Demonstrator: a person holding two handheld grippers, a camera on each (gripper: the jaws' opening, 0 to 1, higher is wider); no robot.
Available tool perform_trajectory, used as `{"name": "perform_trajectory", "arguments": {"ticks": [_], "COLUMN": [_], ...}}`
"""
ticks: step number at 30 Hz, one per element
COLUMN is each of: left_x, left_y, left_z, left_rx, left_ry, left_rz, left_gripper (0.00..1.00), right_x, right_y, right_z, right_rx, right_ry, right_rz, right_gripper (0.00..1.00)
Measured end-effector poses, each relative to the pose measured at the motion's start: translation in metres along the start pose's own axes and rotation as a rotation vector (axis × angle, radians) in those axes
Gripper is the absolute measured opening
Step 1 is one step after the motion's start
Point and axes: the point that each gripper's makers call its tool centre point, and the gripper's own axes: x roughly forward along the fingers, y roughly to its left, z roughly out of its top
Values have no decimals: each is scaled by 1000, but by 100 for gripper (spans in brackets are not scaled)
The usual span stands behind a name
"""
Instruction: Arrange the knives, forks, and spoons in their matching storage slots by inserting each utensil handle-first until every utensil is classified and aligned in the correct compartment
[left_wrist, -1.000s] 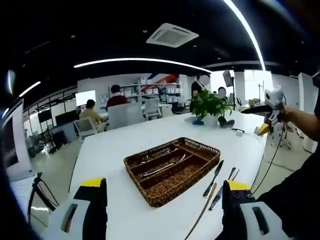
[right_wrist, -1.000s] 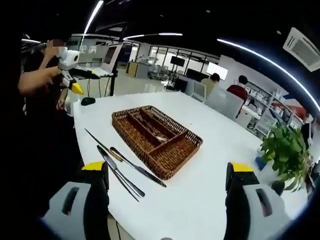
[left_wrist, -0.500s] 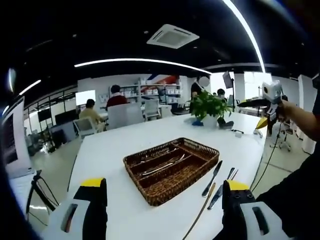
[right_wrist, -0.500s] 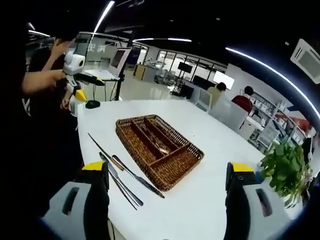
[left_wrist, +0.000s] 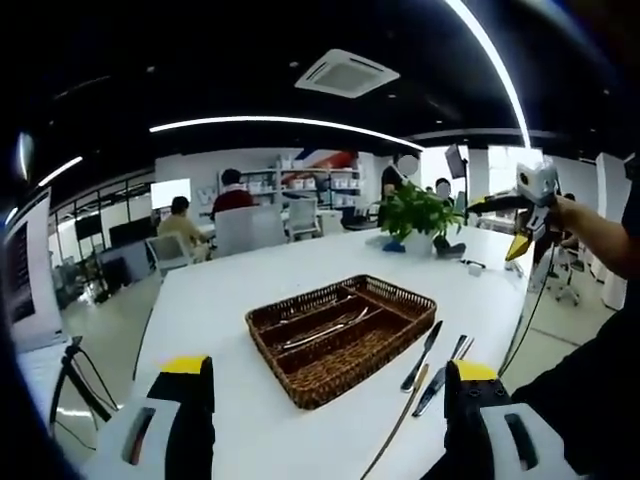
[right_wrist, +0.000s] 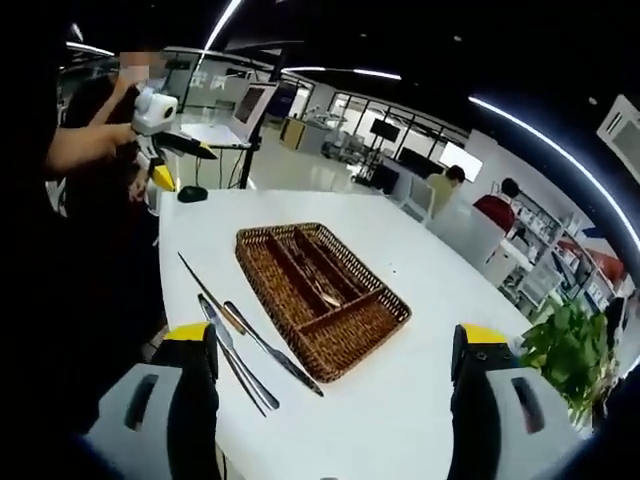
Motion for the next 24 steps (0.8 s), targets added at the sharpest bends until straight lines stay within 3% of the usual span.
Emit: {"name": "perform_trajectory", "arguments": {"ticks": [18, 21, 24], "left_x": [44, 55, 66], "left_y": [-60, -71, -82], "left_z": [-7, -9, -9], "left_rx": [142, 175, 211], "left_ry": [84, 110, 132], "left_rz": [-183, -227, -263], "left_gripper": [100, 100, 100], "right_x": [2, 3, -3], "right_y": [9, 11, 11], "right_z": [-16, -11, 5], "right_rx": [44, 119, 306], "right_ry": [5, -55, -194], "right_rz": [12, 13, 29], "right_gripper": [99, 99, 100]}}
